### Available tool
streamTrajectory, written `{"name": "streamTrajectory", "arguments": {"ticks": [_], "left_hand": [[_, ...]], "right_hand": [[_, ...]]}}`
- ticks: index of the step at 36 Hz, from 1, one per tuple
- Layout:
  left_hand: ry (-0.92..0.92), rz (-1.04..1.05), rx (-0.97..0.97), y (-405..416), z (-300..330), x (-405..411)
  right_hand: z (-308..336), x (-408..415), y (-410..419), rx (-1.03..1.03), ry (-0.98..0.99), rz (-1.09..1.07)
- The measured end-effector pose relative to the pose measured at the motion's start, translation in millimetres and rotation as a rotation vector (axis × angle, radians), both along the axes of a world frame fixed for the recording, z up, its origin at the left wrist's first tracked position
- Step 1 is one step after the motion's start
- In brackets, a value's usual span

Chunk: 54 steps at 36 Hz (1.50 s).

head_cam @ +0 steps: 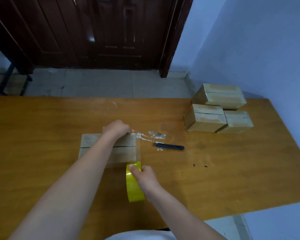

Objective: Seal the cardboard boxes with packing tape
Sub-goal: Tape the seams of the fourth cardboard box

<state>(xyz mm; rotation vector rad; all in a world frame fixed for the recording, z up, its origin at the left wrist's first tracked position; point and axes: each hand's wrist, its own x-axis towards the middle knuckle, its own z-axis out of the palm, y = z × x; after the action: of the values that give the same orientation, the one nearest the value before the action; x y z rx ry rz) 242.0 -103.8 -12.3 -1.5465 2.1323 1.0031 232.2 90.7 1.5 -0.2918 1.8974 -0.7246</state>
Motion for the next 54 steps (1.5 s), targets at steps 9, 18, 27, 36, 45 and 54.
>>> {"name": "streamTrajectory", "arguments": {"ticks": [9,18,27,36,45,54], "left_hand": [[-0.087,0.011,0.091,-7.5,-9.4,-2.4],[0.469,0.191,-0.491,17.2,-1.6,26.2],[0.252,0.537,-0.203,23.1,-19.6,111.7],[0.296,0.442,-0.182,52.3,-10.2,75.4],[0.275,0.254,-0.149,92.1,-9.8,8.6],[0.289,0.152,-0.116,150.9,-4.6,-77.6]], "right_hand": [[-12.1,-2.8,-1.4,-0.023,-0.041,-0.002],[-16.9,-6.4,1.9,-0.063,-0.082,-0.015],[-21.3,-12.9,15.8,-0.129,-0.007,0.028],[-22.0,-32.5,44.4,-0.146,-0.089,-0.177],[-19.2,-95.8,96.6,-0.115,-0.042,-0.219],[-6.4,-174.2,156.6,-0.072,-0.010,-0.235]]}}
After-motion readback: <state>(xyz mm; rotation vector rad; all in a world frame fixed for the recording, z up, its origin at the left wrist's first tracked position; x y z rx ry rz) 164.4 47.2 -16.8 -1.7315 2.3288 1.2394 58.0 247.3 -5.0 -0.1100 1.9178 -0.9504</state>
